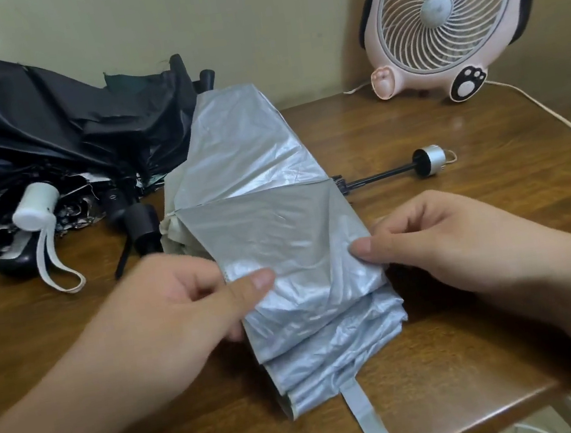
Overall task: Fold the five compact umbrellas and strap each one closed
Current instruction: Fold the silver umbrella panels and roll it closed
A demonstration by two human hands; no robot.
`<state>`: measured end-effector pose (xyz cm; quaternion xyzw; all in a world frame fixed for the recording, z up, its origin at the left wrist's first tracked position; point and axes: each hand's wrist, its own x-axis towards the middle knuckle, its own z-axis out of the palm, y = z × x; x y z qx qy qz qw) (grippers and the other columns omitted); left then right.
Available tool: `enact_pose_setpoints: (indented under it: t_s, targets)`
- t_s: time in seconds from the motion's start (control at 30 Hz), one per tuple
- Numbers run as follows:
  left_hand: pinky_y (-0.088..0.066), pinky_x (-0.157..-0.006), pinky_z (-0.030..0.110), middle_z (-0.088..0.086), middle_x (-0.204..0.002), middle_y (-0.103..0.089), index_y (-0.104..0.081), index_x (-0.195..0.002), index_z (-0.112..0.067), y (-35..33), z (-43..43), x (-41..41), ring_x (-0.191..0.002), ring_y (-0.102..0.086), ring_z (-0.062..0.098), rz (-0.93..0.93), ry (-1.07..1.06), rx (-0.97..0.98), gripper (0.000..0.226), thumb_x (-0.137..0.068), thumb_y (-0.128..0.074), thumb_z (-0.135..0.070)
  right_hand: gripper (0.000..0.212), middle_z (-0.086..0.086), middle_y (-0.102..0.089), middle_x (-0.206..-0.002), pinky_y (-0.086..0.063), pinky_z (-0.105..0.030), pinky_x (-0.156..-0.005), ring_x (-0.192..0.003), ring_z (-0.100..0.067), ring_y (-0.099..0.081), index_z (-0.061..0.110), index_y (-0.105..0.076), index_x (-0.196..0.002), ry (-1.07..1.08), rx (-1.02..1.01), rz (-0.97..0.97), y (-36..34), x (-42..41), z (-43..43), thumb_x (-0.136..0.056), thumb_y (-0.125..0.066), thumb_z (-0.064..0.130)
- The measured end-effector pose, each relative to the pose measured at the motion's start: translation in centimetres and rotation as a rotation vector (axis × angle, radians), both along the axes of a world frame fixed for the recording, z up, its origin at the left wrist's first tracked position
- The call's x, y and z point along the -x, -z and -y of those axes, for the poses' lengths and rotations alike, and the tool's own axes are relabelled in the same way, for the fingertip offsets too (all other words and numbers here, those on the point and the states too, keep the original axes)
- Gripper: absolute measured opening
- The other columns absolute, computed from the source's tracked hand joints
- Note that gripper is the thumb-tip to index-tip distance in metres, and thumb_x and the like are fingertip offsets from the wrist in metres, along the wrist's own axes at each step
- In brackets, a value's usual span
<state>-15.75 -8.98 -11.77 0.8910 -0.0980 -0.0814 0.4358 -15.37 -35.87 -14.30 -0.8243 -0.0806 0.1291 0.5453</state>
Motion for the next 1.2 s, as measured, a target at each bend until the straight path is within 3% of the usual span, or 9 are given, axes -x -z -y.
enact_pose_setpoints:
  t_s: [0.1,0.17,0.27,0.37,0.5,0.67,0.8,1.0,1.2]
  targets:
    - [-0.047,-0.048,0.031,-0.005,-0.047,-0.049,-0.050,-0.058,-0.020,0.1,-1.5,-0.8,-0.042,-0.047,0.009,0.522,-0.158,-0.177,0.061,-0.082,-0.064,-0.075,0.062,-0.038,-0.062,-0.085,-0.045,-0.051,-0.067,-0.063,-0.036,-0.051,-0.004,-0.066,-0.079,0.139,0.097,0.036,0.0,0.2,-1.0,-0.083,-0.076,0.057]
    - [-0.053,-0.075,0.028,-0.014,-0.079,-0.065,-0.060,-0.078,-0.035,0.3,-1.4,-0.8,-0.078,-0.061,0.004,0.771,-0.009,-0.182,0.028,-0.084,-0.070,-0.060,0.051,-0.029,-0.058,-0.068,-0.039,-0.040,-0.060,-0.057,-0.025,-0.045,-0.001,-0.065,-0.071,0.193,0.140,0.062,-0.1,0.2,-1.3,-0.085,-0.076,0.047]
    - [-0.040,-0.105,0.037,0.003,-0.130,-0.069,-0.061,-0.121,-0.028,1.2,1.1,-0.3,-0.121,-0.051,0.008,0.978,0.316,-0.334,0.031,-0.104,-0.047,-0.049,0.041,-0.018,-0.059,-0.058,-0.038,-0.034,-0.055,-0.053,-0.020,-0.046,0.003,-0.067,-0.068,0.237,0.186,0.081,-0.2,0.3,-1.6,-0.084,-0.078,0.040]
    - [-0.023,-0.109,0.031,0.002,-0.139,-0.064,-0.055,-0.132,-0.030,1.7,2.5,0.2,-0.132,-0.040,0.014,0.836,0.574,-0.510,0.040,-0.102,-0.034,-0.048,0.036,-0.017,-0.066,-0.063,-0.042,-0.030,-0.053,-0.051,-0.015,-0.050,0.006,-0.068,-0.068,0.256,0.266,0.120,0.1,0.2,-1.5,-0.083,-0.080,0.037]
    - [0.028,-0.116,0.036,-0.035,-0.159,0.027,0.011,-0.152,-0.063,2.9,1.4,-0.1,-0.143,0.039,-0.004,0.371,0.772,-0.737,0.060,-0.094,0.003,-0.078,0.034,0.000,-0.063,-0.053,-0.042,-0.026,-0.047,-0.044,-0.009,-0.049,0.012,-0.064,-0.064,0.251,0.466,0.220,0.4,0.5,-1.0,-0.081,-0.080,0.037]
    - [0.034,-0.112,0.040,-0.029,-0.151,0.046,0.034,-0.139,-0.066,2.9,2.3,0.5,-0.134,0.051,-0.001,0.331,0.804,-0.815,0.067,-0.082,0.003,-0.084,0.021,0.013,-0.063,-0.096,-0.048,-0.022,-0.078,-0.092,-0.006,-0.059,0.024,-0.066,-0.097,0.180,0.569,0.715,0.9,1.7,-0.9,-0.085,-0.070,0.040]
    - [0.030,-0.115,0.041,-0.022,-0.161,0.034,0.031,-0.143,-0.062,3.4,1.7,0.4,-0.143,0.043,0.003,0.372,0.806,-0.752,0.069,-0.085,0.003,-0.087,0.046,0.004,-0.047,-0.154,-0.028,-0.037,-0.120,-0.149,-0.011,-0.034,0.022,-0.057,-0.142,-0.219,0.669,0.768,1.0,2.6,-0.8,-0.104,-0.042,0.042]
    - [0.033,-0.113,0.037,-0.032,-0.156,0.037,0.020,-0.146,-0.066,3.3,1.6,0.2,-0.137,0.047,-0.004,0.320,0.707,-0.735,0.073,-0.076,0.018,-0.088,0.070,0.010,-0.011,-0.170,-0.003,-0.028,-0.123,-0.155,-0.001,0.000,0.023,-0.020,-0.162,-0.353,0.825,0.605,2.7,3.6,0.5,-0.106,-0.015,0.064]
    - [0.011,-0.124,0.034,-0.027,-0.167,-0.011,-0.062,-0.125,-0.052,3.6,1.2,-1.0,-0.152,0.011,-0.007,0.419,0.510,-0.442,0.073,-0.096,0.000,-0.076,0.071,0.011,-0.015,-0.169,-0.005,-0.030,-0.123,-0.155,-0.001,-0.004,0.025,-0.027,-0.161,-0.344,0.809,0.615,3.0,3.5,0.6,-0.104,-0.021,0.067]
